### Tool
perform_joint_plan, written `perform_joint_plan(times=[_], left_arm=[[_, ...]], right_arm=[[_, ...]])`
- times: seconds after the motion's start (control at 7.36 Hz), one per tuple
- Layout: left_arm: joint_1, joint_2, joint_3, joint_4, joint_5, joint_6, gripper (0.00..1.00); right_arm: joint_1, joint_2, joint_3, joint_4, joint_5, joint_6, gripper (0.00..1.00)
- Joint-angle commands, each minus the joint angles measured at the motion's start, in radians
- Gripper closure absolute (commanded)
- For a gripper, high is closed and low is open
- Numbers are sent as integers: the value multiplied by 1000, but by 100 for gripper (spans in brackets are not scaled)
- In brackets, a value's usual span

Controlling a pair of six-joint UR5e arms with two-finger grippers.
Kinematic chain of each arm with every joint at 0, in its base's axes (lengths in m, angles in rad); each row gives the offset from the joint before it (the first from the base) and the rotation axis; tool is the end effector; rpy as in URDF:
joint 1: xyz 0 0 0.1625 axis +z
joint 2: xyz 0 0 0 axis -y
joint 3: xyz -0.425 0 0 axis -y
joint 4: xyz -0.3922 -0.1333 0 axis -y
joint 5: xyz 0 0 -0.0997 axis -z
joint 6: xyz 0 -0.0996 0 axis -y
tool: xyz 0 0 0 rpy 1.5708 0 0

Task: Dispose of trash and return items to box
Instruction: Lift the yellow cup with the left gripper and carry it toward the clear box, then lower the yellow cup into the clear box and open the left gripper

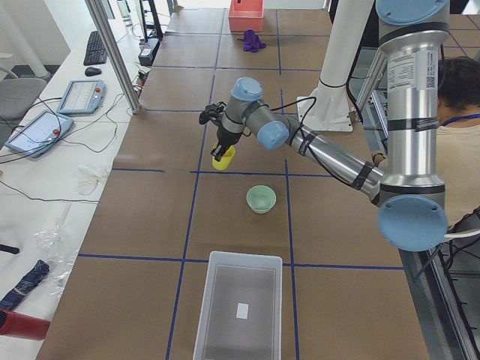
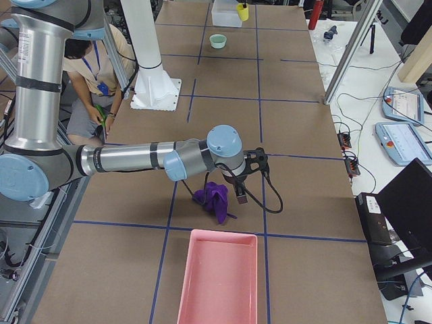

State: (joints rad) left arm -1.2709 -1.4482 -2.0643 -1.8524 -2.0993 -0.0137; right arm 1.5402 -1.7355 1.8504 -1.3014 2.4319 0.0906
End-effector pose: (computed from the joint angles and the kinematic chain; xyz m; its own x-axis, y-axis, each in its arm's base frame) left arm 0.0521 -0.4497 0.4500 0.7377 0.5372 -0.4089 -0.2246 0.7665 0.6016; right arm 0.0444 -0.4383 0.5596 0.6425 -0.2191 0.7343 -0.0299 0.9503 0.3097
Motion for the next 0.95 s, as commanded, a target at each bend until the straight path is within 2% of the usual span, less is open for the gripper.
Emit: perform_joint_plan(times=[0.0,0.27,0.54,0.82], left_arm=[[-296,12,244,-8,-97,523,100],[-364,19,410,-14,-177,764,100],[-363,40,571,-220,-226,721,100],[-355,95,614,-327,-298,640,100]], right_arm=[[0,1,0,1,-1,-2,0],[0,1,-2,1,-1,-3,0],[0,1,1,1,-1,-2,0],[0,1,1,1,-1,-2,0]])
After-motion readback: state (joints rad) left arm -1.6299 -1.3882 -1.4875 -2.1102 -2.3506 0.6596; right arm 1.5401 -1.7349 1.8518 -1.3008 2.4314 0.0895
